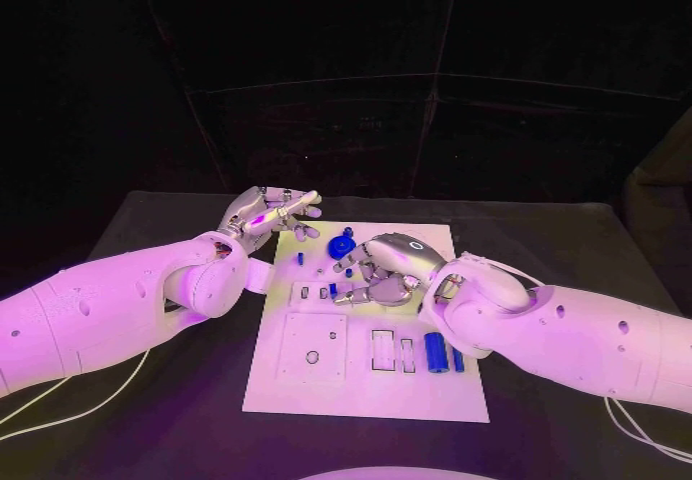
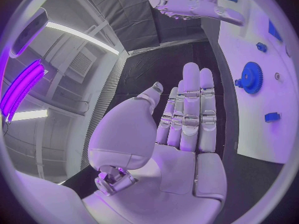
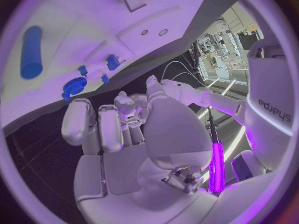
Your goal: Assemble the parts on the task board
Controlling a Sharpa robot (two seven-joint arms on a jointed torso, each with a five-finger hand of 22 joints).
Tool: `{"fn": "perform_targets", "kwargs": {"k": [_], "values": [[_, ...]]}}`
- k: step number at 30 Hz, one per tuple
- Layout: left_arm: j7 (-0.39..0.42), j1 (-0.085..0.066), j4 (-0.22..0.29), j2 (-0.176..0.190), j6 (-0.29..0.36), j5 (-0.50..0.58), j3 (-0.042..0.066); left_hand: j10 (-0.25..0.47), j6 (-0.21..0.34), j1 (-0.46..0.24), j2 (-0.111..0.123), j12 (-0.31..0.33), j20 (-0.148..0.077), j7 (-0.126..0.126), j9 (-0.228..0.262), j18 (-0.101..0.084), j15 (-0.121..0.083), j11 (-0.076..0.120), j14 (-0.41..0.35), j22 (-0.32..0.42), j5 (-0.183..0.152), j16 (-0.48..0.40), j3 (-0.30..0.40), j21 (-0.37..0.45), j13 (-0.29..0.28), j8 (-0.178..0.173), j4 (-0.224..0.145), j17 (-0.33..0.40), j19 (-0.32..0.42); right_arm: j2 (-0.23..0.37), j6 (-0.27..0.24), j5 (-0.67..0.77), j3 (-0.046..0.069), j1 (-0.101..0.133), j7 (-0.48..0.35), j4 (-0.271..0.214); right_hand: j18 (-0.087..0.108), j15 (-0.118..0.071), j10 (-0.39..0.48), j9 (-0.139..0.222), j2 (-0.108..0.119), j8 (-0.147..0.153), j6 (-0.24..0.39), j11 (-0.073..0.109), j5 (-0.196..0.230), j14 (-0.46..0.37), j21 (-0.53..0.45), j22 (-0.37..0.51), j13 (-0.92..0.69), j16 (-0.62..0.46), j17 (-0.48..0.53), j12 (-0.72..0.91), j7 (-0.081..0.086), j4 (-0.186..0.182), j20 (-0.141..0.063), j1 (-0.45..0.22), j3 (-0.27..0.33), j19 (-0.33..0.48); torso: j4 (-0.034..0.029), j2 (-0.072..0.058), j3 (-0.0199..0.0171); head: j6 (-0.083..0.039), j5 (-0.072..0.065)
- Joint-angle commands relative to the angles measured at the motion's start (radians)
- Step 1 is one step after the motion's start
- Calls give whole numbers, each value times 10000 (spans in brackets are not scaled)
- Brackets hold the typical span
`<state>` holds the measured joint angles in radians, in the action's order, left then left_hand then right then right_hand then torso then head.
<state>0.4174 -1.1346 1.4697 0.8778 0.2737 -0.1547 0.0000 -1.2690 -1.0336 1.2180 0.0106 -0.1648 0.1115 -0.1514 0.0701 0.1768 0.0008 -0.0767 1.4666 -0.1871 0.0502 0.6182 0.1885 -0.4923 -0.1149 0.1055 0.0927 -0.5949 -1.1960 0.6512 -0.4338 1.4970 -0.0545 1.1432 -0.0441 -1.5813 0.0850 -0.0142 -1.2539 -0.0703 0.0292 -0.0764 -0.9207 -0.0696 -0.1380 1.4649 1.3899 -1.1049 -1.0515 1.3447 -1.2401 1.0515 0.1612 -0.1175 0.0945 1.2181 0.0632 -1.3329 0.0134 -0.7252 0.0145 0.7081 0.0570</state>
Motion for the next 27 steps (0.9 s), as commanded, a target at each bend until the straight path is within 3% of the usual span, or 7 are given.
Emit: {"fn": "perform_targets", "kwargs": {"k": [1, 3, 6, 14, 19, 25, 27], "values": [[-1708, -30, 91, 68, -636, -2155, 7, -617, -211, -181, 100, -442, -248, 178, 66, 66, -229, 172, 643, -287, 47, 3594, -177, -553, -387, 19, 40, -3316, -589, 496, 186, -1570, 29, 245, -1391, -368, 87, 49, 93, -22, -26, -71, -75, 3, -85, 369, -89, 80, 54, -101, 96, -90, -40, 3, 46, 168, 96, 62, 13, 18, -12, -12, -2], [-2739, -60, 158, 127, -946, -3125, 8, -1098, -385, -417, 191, -1381, -431, 382, 191, 20, -422, 377, 803, -791, 72, 6827, -486, -1421, -1189, 222, 163, -6554, -1193, 967, 499, -2226, 86, 425, -1431, -607, 96, 33, 96, -32, -116, -119, -129, 25, -179, 354, -122, 132, 61, -154, 147, -85, -61, 50, 35, 320, 119, 93, 21, 41, -12, -14, -5], [-4704, -186, 276, 159, -1847, -4688, 11, -842, -485, -539, 20, -2839, -565, 517, 440, -534, -580, 509, 904, -5067, 196, 8754, -804, -4990, -2501, 651, 290, -8759, -2235, 1559, 703, -2909, 236, 616, -1432, -724, 99, 11, 67, -41, -245, -172, -193, 50, -288, 349, -137, 149, 51, -192, 179, -57, -88, 90, 17, 461, 128, 99, 45, 117, -16, 24, -12], [-7991, -527, 555, -5, -3598, -7588, 13, 283, -95, -1141, -453, -6740, -664, 610, 1331, -928, -598, 670, 990, -8700, 26, 9380, -2074, -7790, -6217, 2017, 1190, -9561, -2588, 2169, 777, -3835, 388, 945, -1379, -81, 111, -16, 48, -44, -384, -237, -256, 79, -587, 336, -180, 223, 72, -278, 264, -56, -118, 72, -11, 526, 216, 126, 59, 259, -112, 59, 70], [-9154, -730, 672, -185, -3930, -8577, 13, 247, 98, -1248, -697, -8282, -794, 810, 2224, -915, -726, 797, 1021, -8874, 6, 9469, -2624, -7957, -7695, 3197, 1763, -9681, -2623, 2248, 797, -4036, 418, 1034, -1357, 319, 111, -21, 42, -43, -409, -248, -264, 85, -658, 335, -184, 228, 75, -294, 278, -54, -123, 72, -17, 543, 235, 126, 30, 325, -156, 147, 94], [-9884, -976, 707, -467, -3800, -8936, 11, 170, 1287, -1235, -1080, -9502, -951, 1032, 4615, -1016, -902, 1030, 1042, -9574, -49, 9526, -3507, -8395, -8797, 5658, 1899, -9759, -2721, 2234, 865, -4105, 436, 1084, -1276, 567, 111, -21, 42, -43, -409, -248, -264, 85, -658, 335, -184, 228, 75, -294, 278, -54, -123, 72, -17, 543, 235, 126, 13, 385, -213, 183, 164], [-10032, -1028, 710, -548, -3711, -8975, 11, 88, 1355, -1320, -1074, -9640, -957, 1076, 4798, -1050, -909, 1020, 1042, -9779, -11, 9526, -3647, -8514, -8940, 5821, 1949, -9759, -2767, 2211, 891, -4113, 438, 1092, -1246, 616, 114, -23, 42, -43, -420, -252, -267, 86, -677, 332, -192, 248, 80, -310, 298, -58, -125, 69, -18, 546, 242, 134, 23, 375, -208, 160, 167]]}}
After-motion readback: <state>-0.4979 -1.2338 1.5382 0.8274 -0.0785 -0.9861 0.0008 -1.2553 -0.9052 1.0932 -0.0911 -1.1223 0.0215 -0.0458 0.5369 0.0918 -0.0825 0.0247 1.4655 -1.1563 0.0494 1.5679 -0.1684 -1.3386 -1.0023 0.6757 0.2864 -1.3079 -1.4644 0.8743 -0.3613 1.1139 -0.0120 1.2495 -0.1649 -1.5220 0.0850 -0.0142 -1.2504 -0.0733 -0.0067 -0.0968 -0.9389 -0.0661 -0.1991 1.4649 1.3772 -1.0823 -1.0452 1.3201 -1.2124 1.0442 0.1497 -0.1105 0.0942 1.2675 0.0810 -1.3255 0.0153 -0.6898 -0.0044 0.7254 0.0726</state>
